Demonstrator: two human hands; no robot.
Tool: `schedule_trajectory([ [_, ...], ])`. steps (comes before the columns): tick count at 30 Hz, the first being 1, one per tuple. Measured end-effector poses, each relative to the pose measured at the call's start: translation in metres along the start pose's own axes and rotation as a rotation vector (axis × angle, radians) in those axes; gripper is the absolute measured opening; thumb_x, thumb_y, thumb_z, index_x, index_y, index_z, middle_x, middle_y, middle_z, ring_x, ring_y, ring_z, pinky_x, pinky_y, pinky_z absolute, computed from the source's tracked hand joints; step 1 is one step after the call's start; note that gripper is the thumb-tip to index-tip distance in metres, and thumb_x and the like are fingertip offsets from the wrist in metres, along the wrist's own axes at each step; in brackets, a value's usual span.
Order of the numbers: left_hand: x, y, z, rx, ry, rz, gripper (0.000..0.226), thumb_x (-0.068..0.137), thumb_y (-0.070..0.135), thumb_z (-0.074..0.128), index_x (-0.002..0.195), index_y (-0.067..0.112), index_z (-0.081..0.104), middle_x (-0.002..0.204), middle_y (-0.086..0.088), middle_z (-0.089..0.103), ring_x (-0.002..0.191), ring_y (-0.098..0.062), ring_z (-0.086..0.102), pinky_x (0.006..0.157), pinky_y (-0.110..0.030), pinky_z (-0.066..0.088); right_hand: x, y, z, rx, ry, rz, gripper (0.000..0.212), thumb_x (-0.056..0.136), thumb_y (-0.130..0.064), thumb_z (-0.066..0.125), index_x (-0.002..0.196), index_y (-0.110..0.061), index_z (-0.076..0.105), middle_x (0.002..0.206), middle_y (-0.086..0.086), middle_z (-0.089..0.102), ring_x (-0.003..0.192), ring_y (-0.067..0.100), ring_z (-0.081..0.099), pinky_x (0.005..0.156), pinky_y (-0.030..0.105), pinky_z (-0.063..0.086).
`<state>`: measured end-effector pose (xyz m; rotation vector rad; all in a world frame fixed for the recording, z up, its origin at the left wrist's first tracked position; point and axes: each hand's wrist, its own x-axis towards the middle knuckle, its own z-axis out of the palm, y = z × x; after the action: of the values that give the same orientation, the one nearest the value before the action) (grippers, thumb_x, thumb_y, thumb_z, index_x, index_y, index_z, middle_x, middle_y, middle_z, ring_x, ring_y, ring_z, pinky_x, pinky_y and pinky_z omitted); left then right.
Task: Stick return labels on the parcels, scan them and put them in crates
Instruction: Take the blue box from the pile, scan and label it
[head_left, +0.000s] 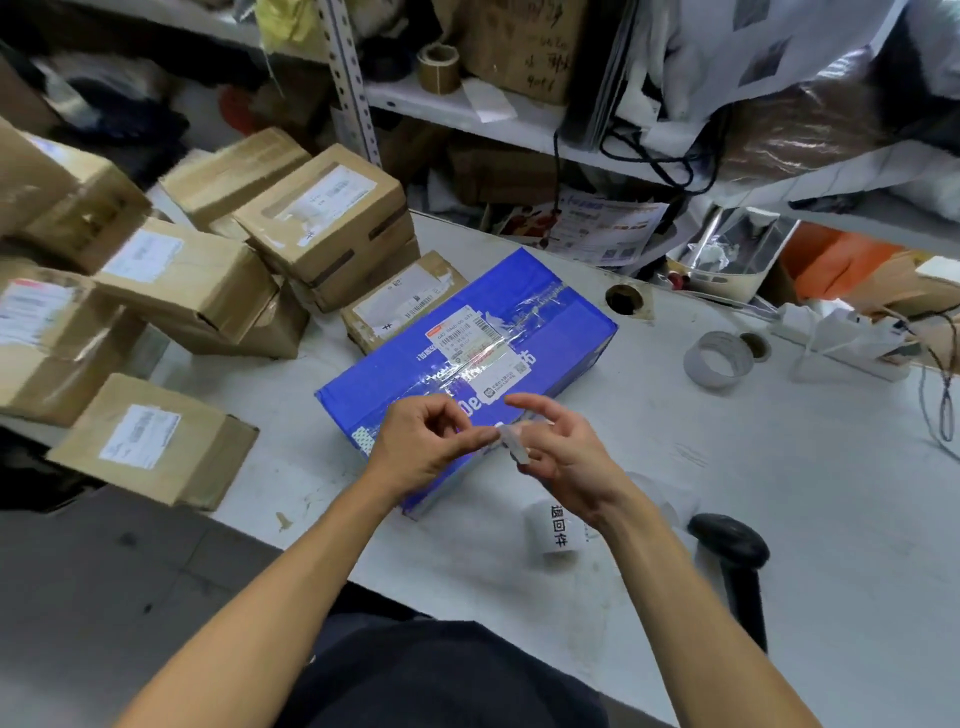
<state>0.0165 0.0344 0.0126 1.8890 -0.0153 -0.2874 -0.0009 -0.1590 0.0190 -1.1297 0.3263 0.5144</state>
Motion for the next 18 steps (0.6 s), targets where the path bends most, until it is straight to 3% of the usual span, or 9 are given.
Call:
schedule_trajectory([
  [4,0.004,-0.019,-0.033,0.024,0.245,-0.075,0.022,0.077,0.031,0.086,0.078,0.014,0.072,0.073,-0.006,0.069,0.062,-0.012,0.057,0.057,-0.020,0.048,0.041,-0.013,0.025,-0.311,0.103,-0.176,0.042,0.082,-0.004,0.081,0.118,-0.013,0.063,0.080,0.009,0.074,0.073,0.014,0.070,0.065,0.025,0.052],
  [7,-0.004,-0.041,-0.047,-0.009,0.521,-0.114,0.016,0.080,0.026,0.086,0.082,0.024,0.070,0.078,0.005,0.070,0.070,-0.010,0.060,0.068,-0.028,0.052,0.067,-0.009,0.042,-0.756,0.155,-0.267,0.051,0.081,-0.015,0.085,0.124,-0.022,0.058,0.088,0.001,0.072,0.079,0.011,0.073,0.074,0.029,0.061],
  [9,-0.012,-0.054,-0.050,0.056,0.625,-0.098,0.023,0.080,0.026,0.086,0.093,0.029,0.068,0.094,0.013,0.067,0.083,-0.010,0.060,0.076,-0.030,0.051,0.075,-0.010,0.045,-1.123,0.105,-0.290,0.064,0.079,-0.028,0.085,0.134,-0.025,0.052,0.095,-0.004,0.068,0.083,0.010,0.068,0.080,0.033,0.061],
  [12,-0.025,-0.068,-0.046,0.079,0.665,-0.173,0.054,0.078,0.030,0.087,0.124,0.027,0.059,0.119,0.010,0.054,0.107,-0.012,0.055,0.087,-0.028,0.050,0.079,-0.023,0.039,-1.552,0.091,-0.300,0.086,0.071,-0.058,0.083,0.143,-0.032,0.042,0.125,-0.004,0.061,0.112,0.019,0.062,0.089,0.044,0.056],
  [14,-0.030,-0.075,-0.040,-0.031,0.633,-0.300,0.081,0.077,0.032,0.087,0.145,0.023,0.045,0.136,0.004,0.045,0.118,-0.012,0.052,0.094,-0.031,0.050,0.083,-0.036,0.026,-1.606,0.170,-0.349,0.092,0.068,-0.071,0.078,0.145,-0.031,0.045,0.139,-0.003,0.055,0.127,0.021,0.051,0.098,0.044,0.050],
  [16,-0.031,-0.081,-0.038,-0.222,0.576,-0.439,0.100,0.077,0.035,0.088,0.157,0.024,0.029,0.147,0.000,0.040,0.126,-0.018,0.052,0.102,-0.040,0.050,0.096,-0.053,0.002,-1.460,0.366,-0.443,0.086,0.075,-0.070,0.073,0.143,-0.025,0.049,0.142,0.001,0.052,0.131,0.023,0.044,0.104,0.041,0.043],
  [18,-0.029,-0.081,-0.041,-0.395,0.503,-0.568,0.109,0.072,0.047,0.089,0.158,0.031,0.023,0.149,-0.002,0.046,0.126,-0.022,0.057,0.104,-0.049,0.051,0.113,-0.073,-0.032,-1.397,0.556,-0.335,0.089,0.078,-0.065,0.073,0.149,-0.021,0.043,0.150,0.005,0.044,0.137,0.029,0.037,0.110,0.044,0.034],
])
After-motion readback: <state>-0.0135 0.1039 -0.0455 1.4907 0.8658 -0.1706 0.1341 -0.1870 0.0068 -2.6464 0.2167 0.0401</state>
